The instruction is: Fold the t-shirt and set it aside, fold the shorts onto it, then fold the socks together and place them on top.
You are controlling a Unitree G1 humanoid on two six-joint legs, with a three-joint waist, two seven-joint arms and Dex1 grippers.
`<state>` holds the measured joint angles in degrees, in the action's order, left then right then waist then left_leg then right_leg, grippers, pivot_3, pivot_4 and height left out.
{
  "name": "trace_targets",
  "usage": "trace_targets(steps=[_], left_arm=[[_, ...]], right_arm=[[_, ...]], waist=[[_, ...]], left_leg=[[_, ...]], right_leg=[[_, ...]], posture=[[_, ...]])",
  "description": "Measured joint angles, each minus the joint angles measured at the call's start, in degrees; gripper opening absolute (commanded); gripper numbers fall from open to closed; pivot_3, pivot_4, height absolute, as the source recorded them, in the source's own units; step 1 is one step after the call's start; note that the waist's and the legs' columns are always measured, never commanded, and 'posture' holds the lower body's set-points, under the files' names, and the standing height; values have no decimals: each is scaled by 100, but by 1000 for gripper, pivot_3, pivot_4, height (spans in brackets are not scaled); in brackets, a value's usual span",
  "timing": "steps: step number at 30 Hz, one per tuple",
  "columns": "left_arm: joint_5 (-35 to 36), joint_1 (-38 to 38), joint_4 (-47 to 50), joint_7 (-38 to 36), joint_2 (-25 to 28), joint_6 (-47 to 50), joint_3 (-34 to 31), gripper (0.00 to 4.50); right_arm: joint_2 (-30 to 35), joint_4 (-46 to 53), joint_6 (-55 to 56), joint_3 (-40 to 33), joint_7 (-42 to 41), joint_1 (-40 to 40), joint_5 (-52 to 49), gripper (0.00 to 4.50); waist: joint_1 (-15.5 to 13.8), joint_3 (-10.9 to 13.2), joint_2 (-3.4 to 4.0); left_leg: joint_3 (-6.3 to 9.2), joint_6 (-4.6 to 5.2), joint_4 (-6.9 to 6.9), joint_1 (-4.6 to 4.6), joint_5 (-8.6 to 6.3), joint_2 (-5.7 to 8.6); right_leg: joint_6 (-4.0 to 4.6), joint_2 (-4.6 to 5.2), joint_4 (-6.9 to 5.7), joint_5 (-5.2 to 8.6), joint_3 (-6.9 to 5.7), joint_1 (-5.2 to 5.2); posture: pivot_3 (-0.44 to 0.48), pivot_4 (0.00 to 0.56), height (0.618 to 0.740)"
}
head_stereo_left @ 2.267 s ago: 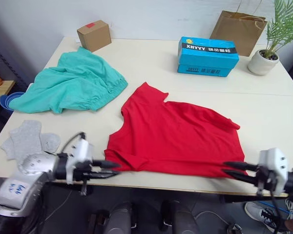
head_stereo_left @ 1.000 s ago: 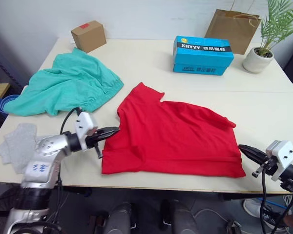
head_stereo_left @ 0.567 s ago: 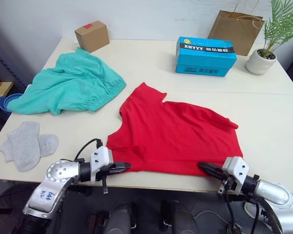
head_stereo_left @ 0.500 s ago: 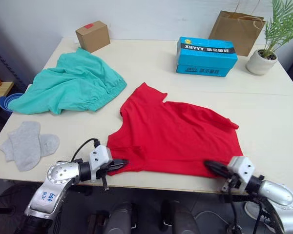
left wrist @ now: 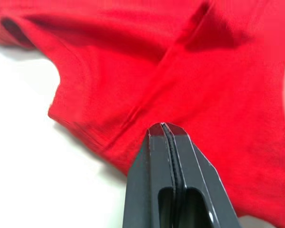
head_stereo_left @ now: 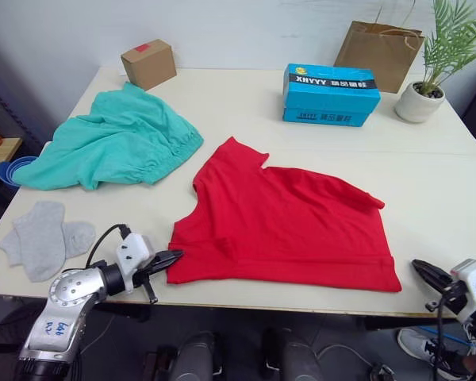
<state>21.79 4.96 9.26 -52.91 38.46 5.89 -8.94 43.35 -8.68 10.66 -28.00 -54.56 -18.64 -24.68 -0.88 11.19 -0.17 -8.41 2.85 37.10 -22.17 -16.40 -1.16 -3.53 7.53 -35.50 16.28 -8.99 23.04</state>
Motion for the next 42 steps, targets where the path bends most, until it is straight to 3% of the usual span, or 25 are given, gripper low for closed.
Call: trace_targets(steps=[3,7,11,12,22,25,31,34,36,42], left_arm=[[197,123,289,-472,415,22,-150,1189],[136,265,534,-825,586,-273,-153,2343],[-438,263,575,-797,646,-554,232,3616],[-601,245,571,-724,617,-582,363,3635],[-1182,53,520,-309,524,-525,681,3635],[-1207,17,520,-219,509,-458,702,3635],[-1259,3,524,-174,529,-429,736,3635],[-1261,4,521,-185,575,-378,772,3044],[-1262,8,508,-201,584,-400,805,2410],[-1258,-58,367,-211,612,-406,887,509]], right_arm=[[352,656,-90,-3,-613,-431,-128,1263],[663,1023,161,37,-1313,-843,19,2564],[696,952,373,178,-1397,-531,279,3991],[677,900,408,259,-1356,-424,335,4373],[603,561,566,743,-1239,11,767,4445],[603,492,628,798,-1229,76,802,3853],[604,384,778,1041,-1223,246,938,1810],[604,363,767,1178,-1172,361,1010,810],[604,355,697,1210,-1126,409,1013,119],[605,381,493,1220,-1084,457,1006,0]], waist=[[-21,1,1],[-53,2,1],[-49,3,3],[-43,3,3],[-48,4,3],[-48,4,2],[-33,-7,-16],[-22,-13,-25],[-23,-13,-24],[-35,-21,-12]], left_leg=[[0,-2,2,-1,-2,-1],[0,4,3,-4,-7,-1],[-1,5,0,-6,-8,-1],[-1,4,-3,-6,-8,-1],[-3,0,8,-21,-9,-2],[-3,1,7,-16,-9,-2],[-3,0,5,-6,-8,-3],[-2,-1,4,9,-10,-6],[-1,-1,2,11,-10,-6],[2,-1,-1,16,-10,-8]], right_leg=[[2,-3,0,3,-2,0],[1,-3,12,4,-1,-3],[1,-3,28,3,-1,-6],[1,-3,29,3,-1,-4],[2,-5,8,4,-3,18],[2,-4,8,3,-2,13],[2,-5,9,3,-1,3],[2,-5,14,4,0,-14],[4,-5,18,5,0,-18],[7,-4,25,6,0,-25]], posture=[[0,150,740],[0,150,740],[0,150,740],[0,150,740],[0,150,740],[0,150,740],[0,150,740],[0,150,740],[0,150,740],[0,150,740]])
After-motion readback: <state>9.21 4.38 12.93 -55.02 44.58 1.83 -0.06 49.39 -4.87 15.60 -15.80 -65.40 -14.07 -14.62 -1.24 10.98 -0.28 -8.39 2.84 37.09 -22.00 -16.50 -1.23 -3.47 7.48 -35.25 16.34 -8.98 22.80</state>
